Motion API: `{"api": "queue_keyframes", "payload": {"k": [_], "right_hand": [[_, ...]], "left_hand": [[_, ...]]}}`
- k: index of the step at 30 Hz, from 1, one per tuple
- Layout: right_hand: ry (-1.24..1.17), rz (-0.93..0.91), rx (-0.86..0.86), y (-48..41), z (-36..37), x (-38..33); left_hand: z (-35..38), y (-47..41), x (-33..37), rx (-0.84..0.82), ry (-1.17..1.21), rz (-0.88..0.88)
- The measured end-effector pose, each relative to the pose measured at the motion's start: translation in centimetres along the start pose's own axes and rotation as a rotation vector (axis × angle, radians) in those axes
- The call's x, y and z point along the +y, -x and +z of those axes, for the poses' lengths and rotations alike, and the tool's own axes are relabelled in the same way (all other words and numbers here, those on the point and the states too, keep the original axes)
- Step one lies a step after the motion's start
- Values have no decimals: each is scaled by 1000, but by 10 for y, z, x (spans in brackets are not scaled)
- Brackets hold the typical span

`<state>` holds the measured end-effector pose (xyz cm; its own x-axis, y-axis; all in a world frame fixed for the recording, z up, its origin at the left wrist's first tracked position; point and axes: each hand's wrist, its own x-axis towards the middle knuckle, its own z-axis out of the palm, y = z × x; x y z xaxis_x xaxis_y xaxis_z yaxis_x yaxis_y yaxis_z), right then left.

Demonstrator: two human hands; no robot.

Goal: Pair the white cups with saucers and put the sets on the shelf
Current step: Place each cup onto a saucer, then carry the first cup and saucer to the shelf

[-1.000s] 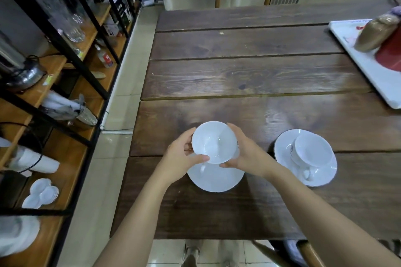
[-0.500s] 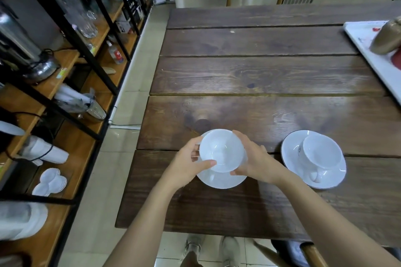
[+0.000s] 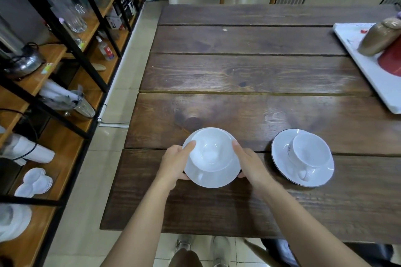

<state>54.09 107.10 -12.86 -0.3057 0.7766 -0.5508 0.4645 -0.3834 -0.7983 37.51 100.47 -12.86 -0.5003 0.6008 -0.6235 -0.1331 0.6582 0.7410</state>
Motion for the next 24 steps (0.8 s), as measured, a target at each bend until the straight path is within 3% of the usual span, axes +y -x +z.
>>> {"api": "queue_keyframes", "payload": {"k": [5, 14, 20, 24], "right_hand": [[-30, -47, -25, 1, 6, 0], [-113, -149, -35, 49, 41, -47], [-99, -315, -131, 93, 104, -75], [-114, -325, -255, 139, 172, -82]], "left_hand": [[-10, 10, -4, 12, 185, -57], [-60, 44, -20, -6, 330, 87], [-125, 85, -46, 140, 519, 219], [-191, 131, -79, 295, 668, 240]]}}
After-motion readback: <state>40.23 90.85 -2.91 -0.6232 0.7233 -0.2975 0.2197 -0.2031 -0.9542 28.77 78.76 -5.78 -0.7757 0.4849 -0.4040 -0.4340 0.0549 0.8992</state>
